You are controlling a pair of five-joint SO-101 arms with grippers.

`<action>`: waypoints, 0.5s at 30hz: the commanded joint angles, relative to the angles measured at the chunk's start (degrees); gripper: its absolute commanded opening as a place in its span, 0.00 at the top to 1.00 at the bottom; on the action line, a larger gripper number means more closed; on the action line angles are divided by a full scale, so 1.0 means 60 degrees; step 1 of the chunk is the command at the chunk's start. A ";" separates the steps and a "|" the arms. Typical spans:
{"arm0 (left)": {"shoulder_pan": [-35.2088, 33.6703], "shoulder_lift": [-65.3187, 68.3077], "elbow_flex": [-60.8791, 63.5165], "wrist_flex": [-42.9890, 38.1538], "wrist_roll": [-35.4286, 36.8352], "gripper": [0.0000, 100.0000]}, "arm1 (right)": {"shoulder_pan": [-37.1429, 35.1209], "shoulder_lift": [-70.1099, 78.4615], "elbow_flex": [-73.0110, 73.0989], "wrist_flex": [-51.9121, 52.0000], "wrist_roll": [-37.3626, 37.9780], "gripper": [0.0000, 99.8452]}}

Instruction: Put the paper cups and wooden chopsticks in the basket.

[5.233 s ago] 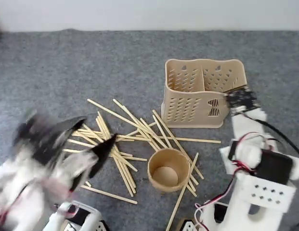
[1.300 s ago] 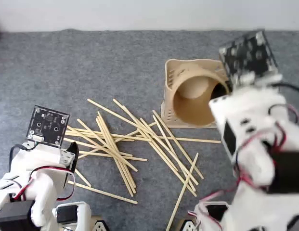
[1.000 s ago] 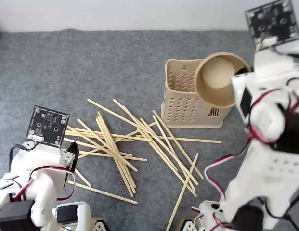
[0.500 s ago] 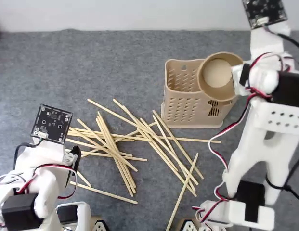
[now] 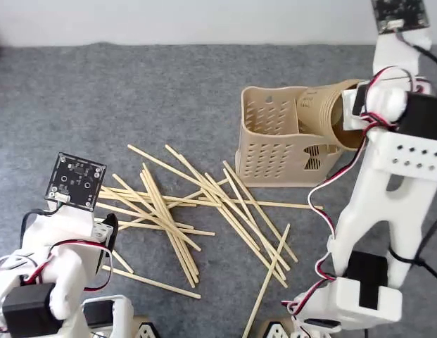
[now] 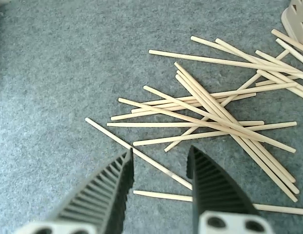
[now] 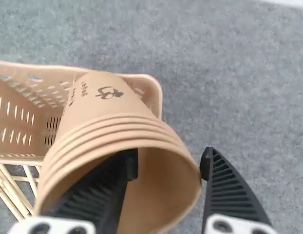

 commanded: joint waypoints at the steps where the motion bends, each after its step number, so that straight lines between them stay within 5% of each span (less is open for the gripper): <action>1: 0.0000 -0.0044 -0.0051 -0.0088 -0.0073 0.83 | 0.0051 -0.0564 -0.0484 0.0271 -0.0059 0.78; 15: 0.0000 -0.0044 -0.0051 -0.0073 -0.0073 0.83 | -0.0227 0.0462 -0.0513 -0.0110 -0.0044 0.96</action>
